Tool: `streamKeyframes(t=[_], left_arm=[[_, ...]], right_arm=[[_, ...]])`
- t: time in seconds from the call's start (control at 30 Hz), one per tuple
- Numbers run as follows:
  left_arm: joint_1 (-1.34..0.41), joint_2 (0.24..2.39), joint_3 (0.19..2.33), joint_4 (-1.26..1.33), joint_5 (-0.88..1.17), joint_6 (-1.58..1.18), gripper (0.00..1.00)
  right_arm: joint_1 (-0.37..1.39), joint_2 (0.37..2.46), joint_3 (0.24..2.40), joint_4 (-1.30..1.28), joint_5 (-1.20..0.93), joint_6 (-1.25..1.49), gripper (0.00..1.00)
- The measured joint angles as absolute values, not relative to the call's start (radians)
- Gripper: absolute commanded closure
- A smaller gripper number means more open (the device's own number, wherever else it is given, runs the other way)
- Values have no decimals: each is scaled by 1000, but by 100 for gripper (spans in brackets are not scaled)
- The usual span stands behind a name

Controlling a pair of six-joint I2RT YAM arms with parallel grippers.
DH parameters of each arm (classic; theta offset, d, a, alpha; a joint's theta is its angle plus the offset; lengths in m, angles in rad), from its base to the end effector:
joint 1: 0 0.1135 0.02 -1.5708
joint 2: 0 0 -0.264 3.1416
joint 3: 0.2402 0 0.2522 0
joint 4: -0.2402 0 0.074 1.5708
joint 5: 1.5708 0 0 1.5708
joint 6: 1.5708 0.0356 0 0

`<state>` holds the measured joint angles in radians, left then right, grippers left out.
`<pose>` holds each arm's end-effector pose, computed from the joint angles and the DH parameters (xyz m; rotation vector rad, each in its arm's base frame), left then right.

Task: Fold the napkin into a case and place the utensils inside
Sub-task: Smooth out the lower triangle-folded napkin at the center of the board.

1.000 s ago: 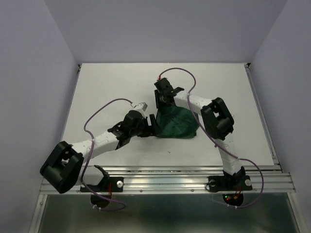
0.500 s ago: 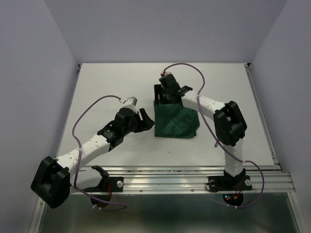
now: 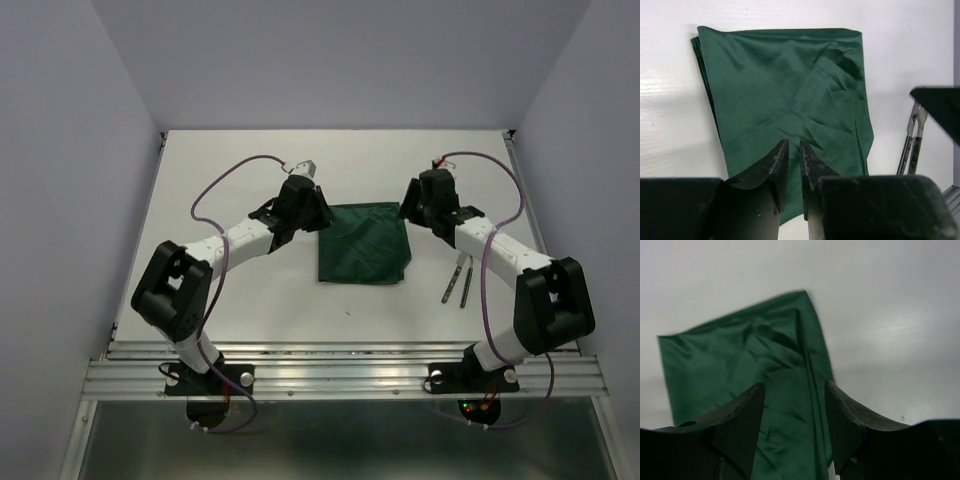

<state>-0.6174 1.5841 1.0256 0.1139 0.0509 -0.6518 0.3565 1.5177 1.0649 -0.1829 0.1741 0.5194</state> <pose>0.2941 -0.2110 0.2514 -0.0024 2.1220 -0.8376 0.3210 0.1130 0.2592 0.2768 2.1940 0.2984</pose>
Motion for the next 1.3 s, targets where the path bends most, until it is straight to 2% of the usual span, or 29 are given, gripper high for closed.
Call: streamKeyframes(t=[0.13, 0.37, 0.57, 0.93, 1.3], left_arm=[[-614, 1698, 1077, 108, 71, -644, 76], [-613, 1731, 1010, 112, 132, -645, 78], [-613, 1731, 924, 121, 155, -645, 76], [-613, 1728, 916, 133, 156, -645, 76], [-613, 1623, 896, 118, 140, -643, 75]], right_arm=[[329, 1447, 863, -196, 144, 557, 45], [335, 1363, 678, -196, 104, 604, 50], [327, 1362, 653, -183, 74, 618, 52], [327, 1331, 643, -137, -15, 618, 53], [327, 1345, 620, -130, -79, 609, 54]])
